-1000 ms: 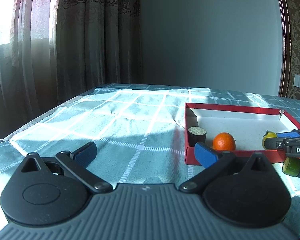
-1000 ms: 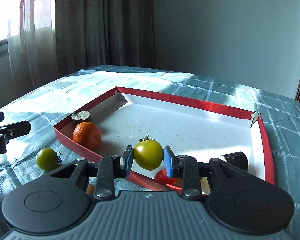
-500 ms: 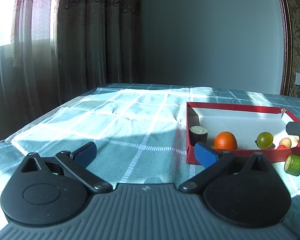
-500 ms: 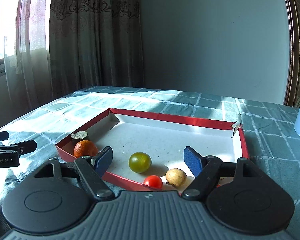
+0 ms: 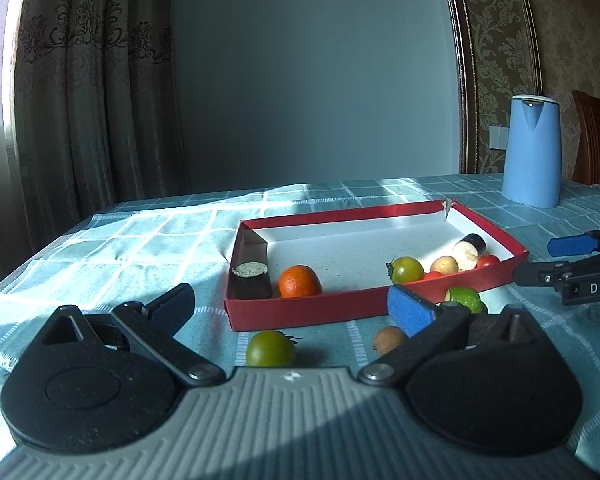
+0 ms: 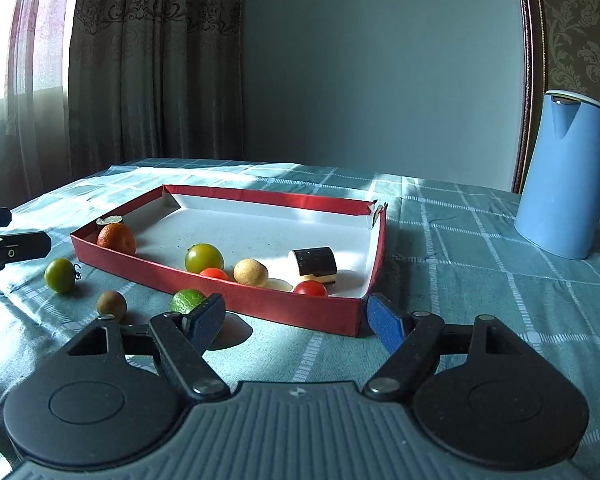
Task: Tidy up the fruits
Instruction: 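Close the left gripper on the brown kiwi and lift it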
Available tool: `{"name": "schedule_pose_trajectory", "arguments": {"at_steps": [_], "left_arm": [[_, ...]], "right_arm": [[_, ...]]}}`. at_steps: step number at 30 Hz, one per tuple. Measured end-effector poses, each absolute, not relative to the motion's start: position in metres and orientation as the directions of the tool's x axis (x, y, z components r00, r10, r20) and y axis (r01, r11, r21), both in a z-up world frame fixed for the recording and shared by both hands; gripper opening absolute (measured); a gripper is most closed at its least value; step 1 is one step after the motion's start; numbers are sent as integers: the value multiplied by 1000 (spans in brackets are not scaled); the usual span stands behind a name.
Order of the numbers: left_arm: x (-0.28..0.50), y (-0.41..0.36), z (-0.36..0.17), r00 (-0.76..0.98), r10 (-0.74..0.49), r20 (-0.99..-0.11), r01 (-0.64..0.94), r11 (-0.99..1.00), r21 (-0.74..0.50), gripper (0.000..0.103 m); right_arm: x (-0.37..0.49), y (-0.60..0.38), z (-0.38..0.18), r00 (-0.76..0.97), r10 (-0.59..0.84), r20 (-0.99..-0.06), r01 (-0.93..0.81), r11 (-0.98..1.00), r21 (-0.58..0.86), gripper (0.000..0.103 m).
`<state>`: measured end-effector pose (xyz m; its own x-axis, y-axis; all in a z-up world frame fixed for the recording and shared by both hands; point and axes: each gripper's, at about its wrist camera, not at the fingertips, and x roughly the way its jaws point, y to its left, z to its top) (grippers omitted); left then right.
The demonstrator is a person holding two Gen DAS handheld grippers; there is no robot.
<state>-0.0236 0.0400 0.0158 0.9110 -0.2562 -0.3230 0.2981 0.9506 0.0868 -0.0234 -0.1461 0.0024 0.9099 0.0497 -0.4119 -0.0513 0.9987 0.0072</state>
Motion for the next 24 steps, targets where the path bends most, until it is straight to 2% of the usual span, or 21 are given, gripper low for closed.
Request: {"name": "schedule_pose_trajectory", "arguments": {"at_steps": [2, 6, 9, 17, 24], "left_arm": [[-23, 22, 14, 892, -286, -350, 346, 931, 120, 88], [-10, -5, 8, 855, -299, -423, 391, 909, 148, 85], [-2, -19, 1, 826, -303, -475, 417, 896, 153, 77], [12, -30, -11, 776, -284, -564, 430, 892, 141, 35], [17, -32, -13, 765, -278, -580, 424, 896, 130, 28]], "right_arm": [[-25, -147, 3, 914, 59, -402, -57, 998, 18, 78], [-26, -148, 3, 917, 67, -392, -63, 998, 24, 78], [-28, -152, 4, 920, 76, -384, -62, 997, 48, 78], [-28, -153, 4, 923, 88, -374, -71, 996, 59, 78], [-27, -153, 4, 920, 88, -383, -71, 996, 58, 78]]}}
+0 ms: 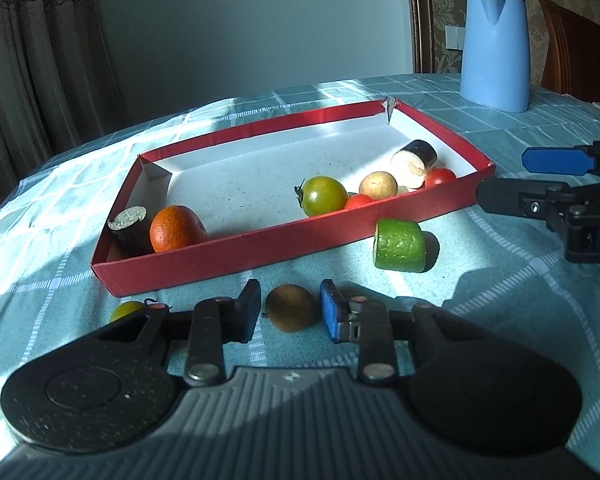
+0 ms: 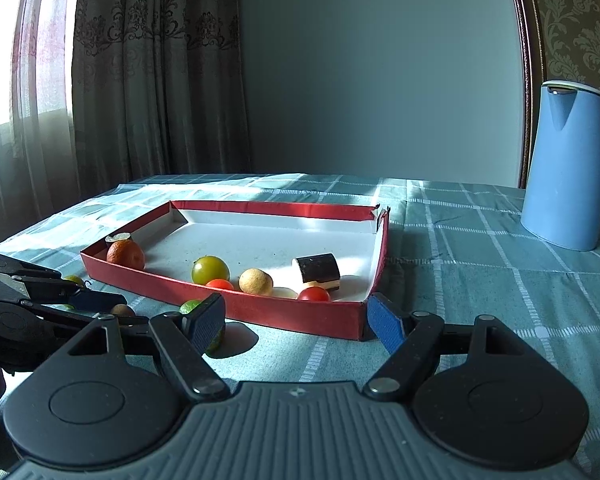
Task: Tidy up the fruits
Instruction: 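Close the left gripper on the brown kiwi and lift it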
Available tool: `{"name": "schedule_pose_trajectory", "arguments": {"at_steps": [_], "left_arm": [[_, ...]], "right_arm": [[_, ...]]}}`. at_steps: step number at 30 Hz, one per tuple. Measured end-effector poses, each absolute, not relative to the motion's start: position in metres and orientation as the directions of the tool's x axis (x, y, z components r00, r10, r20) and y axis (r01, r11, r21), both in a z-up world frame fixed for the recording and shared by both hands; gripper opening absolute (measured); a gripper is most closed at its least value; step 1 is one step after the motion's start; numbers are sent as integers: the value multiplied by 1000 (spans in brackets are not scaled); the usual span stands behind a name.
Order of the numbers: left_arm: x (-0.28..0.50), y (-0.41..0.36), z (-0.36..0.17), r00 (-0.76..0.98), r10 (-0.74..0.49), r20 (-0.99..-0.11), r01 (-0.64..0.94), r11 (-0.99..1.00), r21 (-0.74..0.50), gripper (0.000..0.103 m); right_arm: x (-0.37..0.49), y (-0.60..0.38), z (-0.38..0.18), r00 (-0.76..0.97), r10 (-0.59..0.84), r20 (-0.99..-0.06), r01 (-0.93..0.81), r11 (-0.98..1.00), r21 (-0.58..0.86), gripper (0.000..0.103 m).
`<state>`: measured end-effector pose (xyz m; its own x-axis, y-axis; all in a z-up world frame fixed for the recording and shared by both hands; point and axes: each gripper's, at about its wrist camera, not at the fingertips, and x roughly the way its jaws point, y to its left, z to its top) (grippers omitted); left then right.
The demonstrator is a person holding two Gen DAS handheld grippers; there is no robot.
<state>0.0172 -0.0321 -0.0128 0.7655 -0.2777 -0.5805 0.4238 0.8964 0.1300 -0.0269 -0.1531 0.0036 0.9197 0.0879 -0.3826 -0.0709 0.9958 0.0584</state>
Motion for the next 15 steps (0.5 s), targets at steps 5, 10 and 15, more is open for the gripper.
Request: {"name": "schedule_pose_trajectory", "arguments": {"at_steps": [5, 10, 15], "left_arm": [[18, -33, -12, 770, -268, -580, 404, 907, 117, 25], [13, -35, -6, 799, -251, -547, 371, 921, 118, 25], [10, -36, 1, 837, -222, -501, 323, 938, 125, 25]], "right_arm": [[-27, -153, 3, 911, 81, -406, -61, 996, 62, 79], [-33, -154, 1, 901, 62, -428, -38, 997, 64, 80], [-32, -155, -3, 877, 41, -478, -11, 998, 66, 81]]}}
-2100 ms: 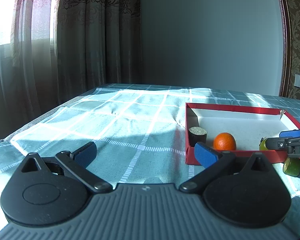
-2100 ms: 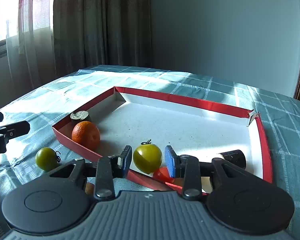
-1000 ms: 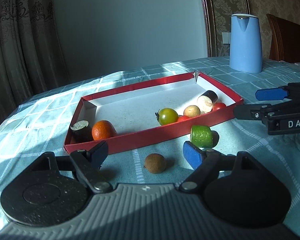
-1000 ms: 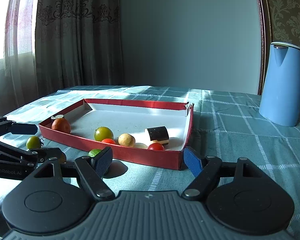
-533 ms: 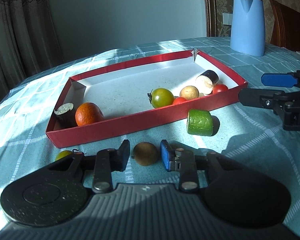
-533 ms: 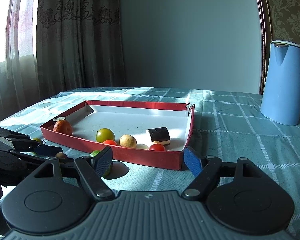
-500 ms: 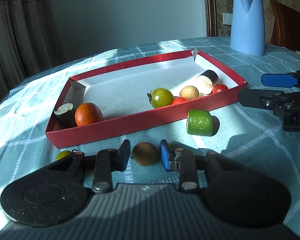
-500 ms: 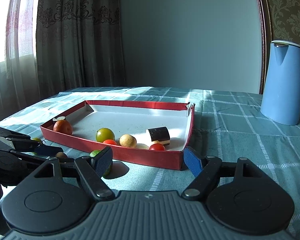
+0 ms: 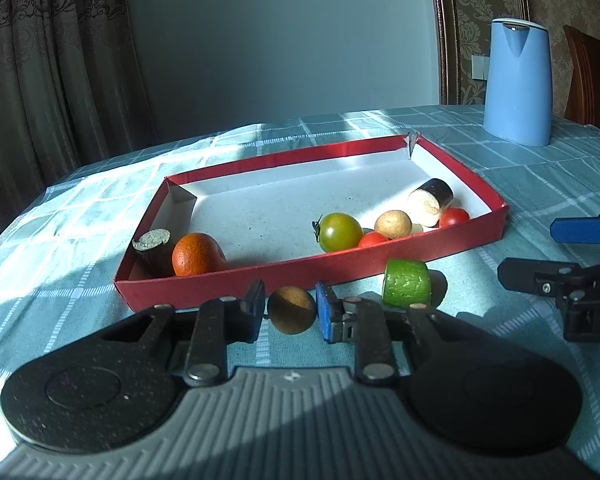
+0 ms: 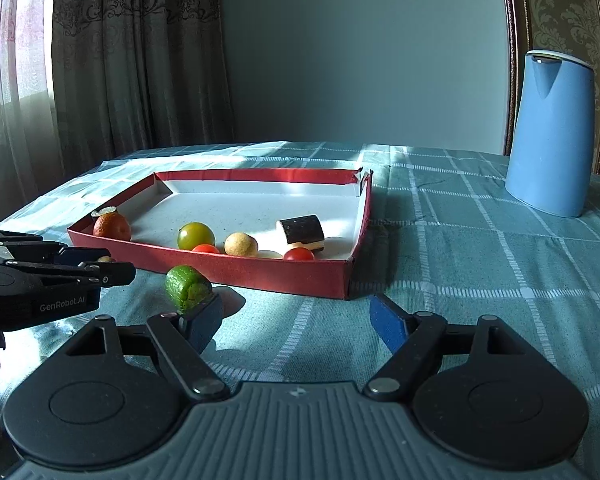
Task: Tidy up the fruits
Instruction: 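Close the left gripper on the brown kiwi and lift it, then lower the kiwi into the tray and open the left gripper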
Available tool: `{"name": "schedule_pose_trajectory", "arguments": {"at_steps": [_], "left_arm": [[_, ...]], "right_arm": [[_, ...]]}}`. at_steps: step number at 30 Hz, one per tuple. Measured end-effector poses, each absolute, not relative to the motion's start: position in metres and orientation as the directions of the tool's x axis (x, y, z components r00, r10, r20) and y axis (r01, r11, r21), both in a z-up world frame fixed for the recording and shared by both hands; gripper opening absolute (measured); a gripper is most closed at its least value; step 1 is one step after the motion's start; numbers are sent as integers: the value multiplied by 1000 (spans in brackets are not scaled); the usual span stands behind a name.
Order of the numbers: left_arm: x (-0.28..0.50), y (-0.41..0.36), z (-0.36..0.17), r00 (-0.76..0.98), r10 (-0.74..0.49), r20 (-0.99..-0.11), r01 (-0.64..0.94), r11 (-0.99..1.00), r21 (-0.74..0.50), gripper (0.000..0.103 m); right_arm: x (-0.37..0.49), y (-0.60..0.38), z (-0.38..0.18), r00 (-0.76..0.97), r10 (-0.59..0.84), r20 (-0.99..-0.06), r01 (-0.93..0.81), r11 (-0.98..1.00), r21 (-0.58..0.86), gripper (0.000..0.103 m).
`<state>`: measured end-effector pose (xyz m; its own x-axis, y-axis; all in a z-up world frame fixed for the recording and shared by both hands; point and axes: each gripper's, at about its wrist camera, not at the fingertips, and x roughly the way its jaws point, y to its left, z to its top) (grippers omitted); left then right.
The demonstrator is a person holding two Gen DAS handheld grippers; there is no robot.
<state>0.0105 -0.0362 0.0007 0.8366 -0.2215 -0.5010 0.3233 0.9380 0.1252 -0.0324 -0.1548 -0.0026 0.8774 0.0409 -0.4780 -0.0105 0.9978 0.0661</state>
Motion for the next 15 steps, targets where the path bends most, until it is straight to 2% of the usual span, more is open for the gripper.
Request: {"name": "schedule_pose_trajectory", "arguments": {"at_steps": [6, 15], "left_arm": [[18, -33, 11, 875, -177, -451, 250, 963, 106, 25], [44, -35, 23, 902, -112, -416, 171, 980, 107, 25]], "right_arm": [[-27, -154, -8, 855, 34, -517, -1, 998, 64, 81], [-28, -156, -8, 857, 35, -515, 5, 997, 77, 81]]}}
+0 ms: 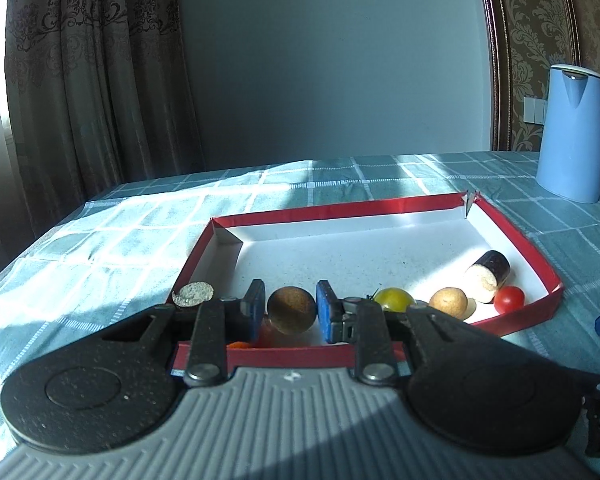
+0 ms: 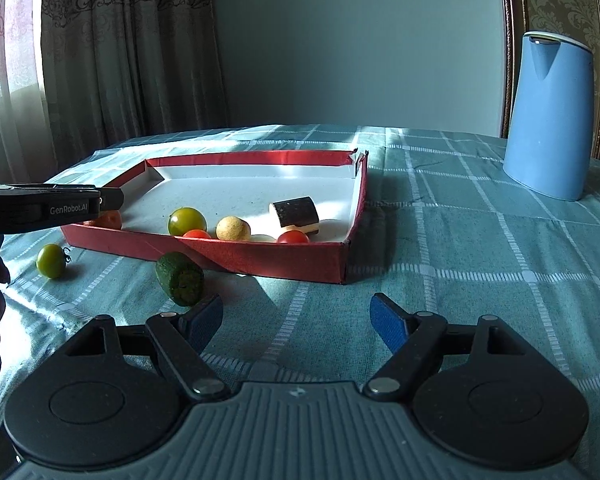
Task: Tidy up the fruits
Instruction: 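Lower the kiwi into the tray and open the left gripper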
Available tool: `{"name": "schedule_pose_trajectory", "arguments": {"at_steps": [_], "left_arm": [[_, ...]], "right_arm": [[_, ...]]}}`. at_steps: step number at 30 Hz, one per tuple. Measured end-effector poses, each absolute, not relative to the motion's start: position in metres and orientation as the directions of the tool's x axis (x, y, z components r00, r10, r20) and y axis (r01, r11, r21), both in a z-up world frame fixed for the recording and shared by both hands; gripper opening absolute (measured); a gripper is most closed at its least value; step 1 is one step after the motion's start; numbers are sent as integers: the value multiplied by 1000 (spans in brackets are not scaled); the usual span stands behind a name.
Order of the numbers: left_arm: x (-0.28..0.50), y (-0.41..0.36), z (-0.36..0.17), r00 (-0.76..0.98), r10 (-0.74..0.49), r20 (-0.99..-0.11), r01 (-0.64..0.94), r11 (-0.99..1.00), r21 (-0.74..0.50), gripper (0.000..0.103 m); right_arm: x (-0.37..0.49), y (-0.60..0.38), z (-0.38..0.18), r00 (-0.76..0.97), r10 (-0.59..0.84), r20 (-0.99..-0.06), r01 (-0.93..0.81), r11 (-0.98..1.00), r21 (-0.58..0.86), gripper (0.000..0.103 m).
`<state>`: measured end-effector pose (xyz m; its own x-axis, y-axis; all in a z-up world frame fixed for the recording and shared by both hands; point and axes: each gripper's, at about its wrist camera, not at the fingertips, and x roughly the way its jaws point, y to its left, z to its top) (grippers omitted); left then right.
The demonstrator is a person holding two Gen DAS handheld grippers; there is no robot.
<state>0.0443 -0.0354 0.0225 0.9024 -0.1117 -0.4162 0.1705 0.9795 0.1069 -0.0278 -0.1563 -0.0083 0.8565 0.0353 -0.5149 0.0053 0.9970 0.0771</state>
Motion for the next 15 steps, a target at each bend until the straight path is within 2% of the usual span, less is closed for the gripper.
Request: {"name": "schedule_pose_trajectory", "arguments": {"at_steps": [15], "left_arm": [[72, -39, 25, 911, -67, -407, 116, 988, 97, 25]], "right_arm": [[-28, -158, -7, 861, 42, -507, 5, 996, 92, 81]]}}
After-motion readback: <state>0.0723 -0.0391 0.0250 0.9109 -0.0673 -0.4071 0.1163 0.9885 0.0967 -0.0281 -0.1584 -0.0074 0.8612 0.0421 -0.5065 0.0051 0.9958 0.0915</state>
